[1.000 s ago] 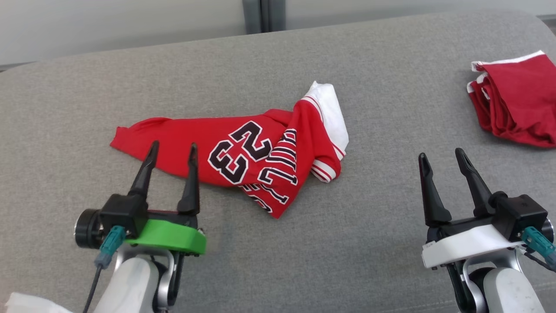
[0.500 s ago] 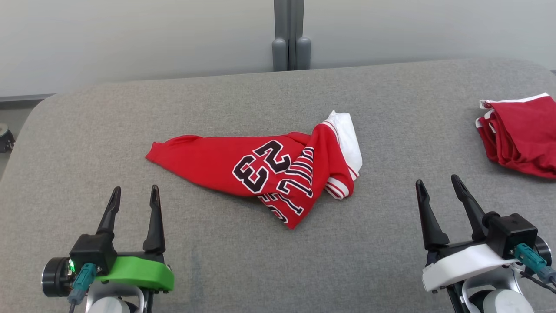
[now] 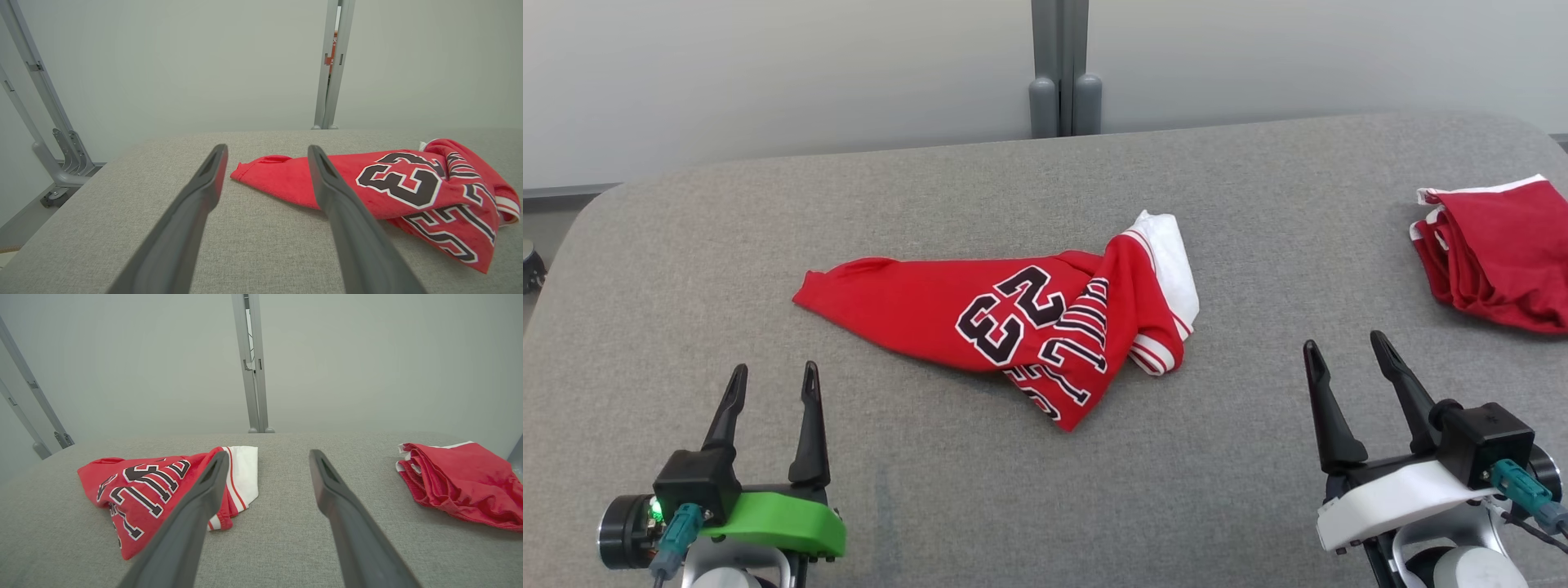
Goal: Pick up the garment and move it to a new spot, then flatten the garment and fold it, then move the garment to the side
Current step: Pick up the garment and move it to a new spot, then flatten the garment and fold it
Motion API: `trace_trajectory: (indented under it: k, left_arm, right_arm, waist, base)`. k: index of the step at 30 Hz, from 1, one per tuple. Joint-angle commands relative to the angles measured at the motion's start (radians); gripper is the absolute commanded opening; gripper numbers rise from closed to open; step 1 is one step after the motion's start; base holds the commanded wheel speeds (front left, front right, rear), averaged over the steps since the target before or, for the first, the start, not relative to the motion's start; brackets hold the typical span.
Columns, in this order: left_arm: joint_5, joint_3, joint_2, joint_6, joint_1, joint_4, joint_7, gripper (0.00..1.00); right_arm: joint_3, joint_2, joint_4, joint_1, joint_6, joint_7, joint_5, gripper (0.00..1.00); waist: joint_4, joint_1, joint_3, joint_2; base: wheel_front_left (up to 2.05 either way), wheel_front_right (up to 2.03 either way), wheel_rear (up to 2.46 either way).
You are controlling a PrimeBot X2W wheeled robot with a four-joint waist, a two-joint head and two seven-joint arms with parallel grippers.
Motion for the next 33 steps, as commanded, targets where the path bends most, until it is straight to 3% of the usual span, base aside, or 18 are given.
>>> trace_trajectory:
  k: [1,12,18,26,33]
  left_arm:
    - [0.003,0.006,0.000,-0.006,0.011,-0.001,-0.003,1.00]
    - [0.023,0.026,-0.010,-0.017,-0.012,-0.016,-0.003,1.00]
    - [0.042,0.027,-0.022,-0.025,-0.063,-0.055,-0.003,1.00]
    - [0.073,0.022,-0.062,-0.049,-0.161,-0.093,-0.003,1.00]
    - [0.107,0.043,-0.100,-0.075,-0.202,-0.086,-0.003,1.00]
  right_arm:
    - [0.000,-0.003,-0.006,0.007,-0.002,0.002,-0.004,1.00]
    - [-0.005,-0.003,0.005,-0.013,-0.002,-0.007,0.003,1.00]
    - [0.019,-0.027,0.046,-0.062,-0.001,0.004,0.007,1.00]
    - [0.099,-0.067,0.214,-0.180,-0.001,-0.003,0.021,1.00]
    - [0.187,-0.084,0.432,-0.330,-0.002,-0.049,0.044,1.00]
  waist:
    - [0.000,0.0000,0.000,0.0000]
    - [0.005,0.0000,0.032,0.0000]
    - [0.033,0.0000,0.110,0.0000]
    - [0.112,0.0000,0.256,0.0000]
    - [0.150,0.0000,0.309,0.0000]
  base:
    - [0.00,0.00,0.00]
    - [0.00,0.00,0.00]
    - [0.00,0.00,0.00]
    - [0.00,0.00,0.00]
    - [0.00,0.00,0.00]
